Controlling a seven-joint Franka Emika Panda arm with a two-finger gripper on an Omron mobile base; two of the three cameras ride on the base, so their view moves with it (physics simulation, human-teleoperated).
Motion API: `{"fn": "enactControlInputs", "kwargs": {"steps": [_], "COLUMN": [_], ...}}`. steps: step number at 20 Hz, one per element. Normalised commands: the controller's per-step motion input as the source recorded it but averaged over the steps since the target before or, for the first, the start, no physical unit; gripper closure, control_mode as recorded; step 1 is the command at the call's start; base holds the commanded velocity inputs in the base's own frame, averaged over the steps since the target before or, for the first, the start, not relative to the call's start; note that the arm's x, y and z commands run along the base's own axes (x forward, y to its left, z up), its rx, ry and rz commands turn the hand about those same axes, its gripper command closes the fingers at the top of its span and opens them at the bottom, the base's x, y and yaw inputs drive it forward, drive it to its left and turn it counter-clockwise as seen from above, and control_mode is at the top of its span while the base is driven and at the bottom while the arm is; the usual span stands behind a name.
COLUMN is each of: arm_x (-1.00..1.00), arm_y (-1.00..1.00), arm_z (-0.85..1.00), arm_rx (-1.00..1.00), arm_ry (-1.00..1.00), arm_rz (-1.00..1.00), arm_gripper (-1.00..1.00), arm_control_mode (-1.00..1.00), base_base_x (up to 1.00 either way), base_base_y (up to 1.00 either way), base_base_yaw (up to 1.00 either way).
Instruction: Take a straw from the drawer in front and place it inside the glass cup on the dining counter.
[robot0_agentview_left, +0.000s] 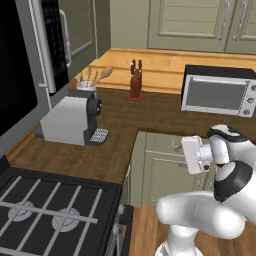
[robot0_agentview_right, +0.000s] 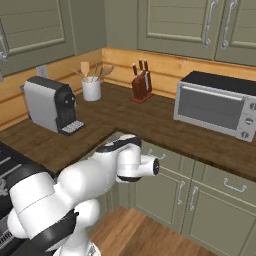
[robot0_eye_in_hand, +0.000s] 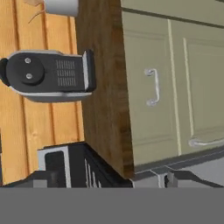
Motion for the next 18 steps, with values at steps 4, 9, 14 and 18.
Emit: {"fn": "enactControlInputs", "kwargs": {"steps": [4, 9, 14, 18], "arm_x": [0.21, 0.46, 0.15, 0.16], "arm_y": [0.41, 0.44, 0.49, 0.5], "arm_z": [-0.44, -0.4, -0.32, -0.29], "arm_rx": [0.07, 0.01, 0.0, 0.0], "arm_ry": [-0.3, -0.18, -0.17, -0.14], "arm_rz": [0.11, 0.12, 0.11, 0.04], "arm_gripper": [-1.0, -1.0, -1.0, -1.0], "arm_control_mode": [-1.0, -1.0, -1.0, -1.0], "base_base_x": [0.0, 0.0, 0.0, 0.0], "base_base_y": [0.0, 0.0, 0.0, 0.0], "base_base_yaw": [0.0, 0.0, 0.0, 0.0]}}
